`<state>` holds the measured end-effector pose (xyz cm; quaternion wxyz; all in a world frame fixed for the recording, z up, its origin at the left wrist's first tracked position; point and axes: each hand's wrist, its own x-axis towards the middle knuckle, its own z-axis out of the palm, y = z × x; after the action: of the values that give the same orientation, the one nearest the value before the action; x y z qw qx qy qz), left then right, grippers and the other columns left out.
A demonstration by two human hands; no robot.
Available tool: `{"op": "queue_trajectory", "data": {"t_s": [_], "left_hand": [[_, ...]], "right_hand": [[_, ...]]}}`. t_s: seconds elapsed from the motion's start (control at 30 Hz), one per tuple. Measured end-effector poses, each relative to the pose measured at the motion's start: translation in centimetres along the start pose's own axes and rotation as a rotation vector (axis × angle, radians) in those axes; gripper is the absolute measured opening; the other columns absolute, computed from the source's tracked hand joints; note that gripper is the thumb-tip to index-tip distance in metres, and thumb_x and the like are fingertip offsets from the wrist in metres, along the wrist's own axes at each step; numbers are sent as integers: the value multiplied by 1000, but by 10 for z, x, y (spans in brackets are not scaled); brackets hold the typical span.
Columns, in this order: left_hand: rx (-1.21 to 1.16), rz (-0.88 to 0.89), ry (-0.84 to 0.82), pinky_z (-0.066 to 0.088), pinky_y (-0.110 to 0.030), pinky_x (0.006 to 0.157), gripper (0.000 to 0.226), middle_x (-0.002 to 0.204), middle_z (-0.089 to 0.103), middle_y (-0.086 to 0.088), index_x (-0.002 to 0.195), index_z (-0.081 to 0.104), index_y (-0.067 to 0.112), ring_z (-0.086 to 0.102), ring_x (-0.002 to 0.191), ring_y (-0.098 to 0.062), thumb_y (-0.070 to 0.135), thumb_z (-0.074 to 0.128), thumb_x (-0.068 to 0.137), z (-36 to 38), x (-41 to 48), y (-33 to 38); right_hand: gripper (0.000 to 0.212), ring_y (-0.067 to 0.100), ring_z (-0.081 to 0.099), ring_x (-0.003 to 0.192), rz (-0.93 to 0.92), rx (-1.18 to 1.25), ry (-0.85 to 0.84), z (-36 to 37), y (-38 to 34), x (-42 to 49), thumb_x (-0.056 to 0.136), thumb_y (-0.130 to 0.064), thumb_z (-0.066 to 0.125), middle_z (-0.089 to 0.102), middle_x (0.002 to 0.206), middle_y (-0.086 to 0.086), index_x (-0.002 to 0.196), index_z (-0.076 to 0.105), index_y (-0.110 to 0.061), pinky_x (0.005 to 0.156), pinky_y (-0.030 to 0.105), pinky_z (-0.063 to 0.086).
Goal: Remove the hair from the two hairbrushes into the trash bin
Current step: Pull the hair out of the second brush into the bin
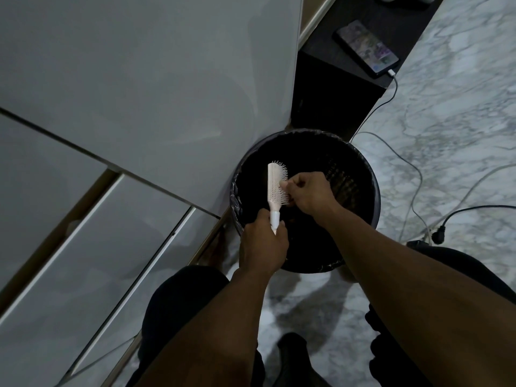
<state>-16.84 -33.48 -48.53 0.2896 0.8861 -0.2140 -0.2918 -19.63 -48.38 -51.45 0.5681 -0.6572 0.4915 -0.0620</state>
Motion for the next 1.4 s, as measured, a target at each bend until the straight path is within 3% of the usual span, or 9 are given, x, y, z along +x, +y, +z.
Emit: {"op": "queue_trajectory", "data": {"t_s": [0.17,0.3,0.5,0.6,0.77,0.9,1.0,1.13,1.4], "left_hand": [[-23,-4,-2,48,-32,58,17,77,64,-3,92,57,14,61,66,-17,31,58,95,1,1,0],[-40,4,-68,44,-30,55,15,75,63,-2,89,58,13,60,65,-14,27,55,94,4,0,1],[-105,8,-75,41,-27,54,20,69,64,2,81,58,15,61,63,-10,31,57,93,7,1,1],[-122,39,-85,39,-20,51,19,66,62,5,83,60,17,59,58,-7,33,60,94,8,2,1],[-134,65,-86,43,-27,52,17,63,61,5,82,59,24,59,57,-9,37,61,92,8,2,-1],[-133,39,-75,45,-28,53,19,65,63,4,83,59,17,59,58,-8,33,59,94,6,2,-3],[-98,-4,-48,38,-18,52,18,70,63,4,87,61,14,57,59,-3,30,59,95,4,4,-4],[-64,-30,-35,36,-21,50,18,73,63,2,90,62,14,56,61,-4,30,58,95,4,4,-1],[-12,-17,-57,41,-28,58,17,77,65,-3,90,59,13,62,68,-18,30,57,94,6,4,-4]], "right_hand": [[24,22,70,66,153,317,72,-4,-10,1,99,-34,58,70,80,14,94,57,-10,62,38,63],[78,19,65,102,72,167,-124,3,-7,-7,67,-48,88,61,116,6,130,48,-23,86,43,61],[41,20,70,81,-65,34,82,6,-3,-2,75,-47,83,71,91,8,96,60,-20,67,37,60],[27,8,57,64,-107,7,148,3,-1,2,90,-40,71,63,75,-1,88,60,-15,56,25,44],[33,12,54,63,-17,0,252,-2,0,7,100,-41,53,57,68,-3,82,55,-13,58,27,41],[53,30,72,64,226,301,329,-9,-7,12,105,-46,30,72,70,14,80,58,-9,64,42,61],[56,25,68,59,298,227,242,-19,-11,10,102,-51,42,72,72,15,94,67,0,59,36,58],[55,25,69,70,261,102,-191,-12,-12,0,84,-56,70,75,86,15,97,71,-3,59,35,57],[39,25,68,51,-48,-229,9,0,2,1,92,-33,69,73,65,18,73,64,1,59,38,61]]}}
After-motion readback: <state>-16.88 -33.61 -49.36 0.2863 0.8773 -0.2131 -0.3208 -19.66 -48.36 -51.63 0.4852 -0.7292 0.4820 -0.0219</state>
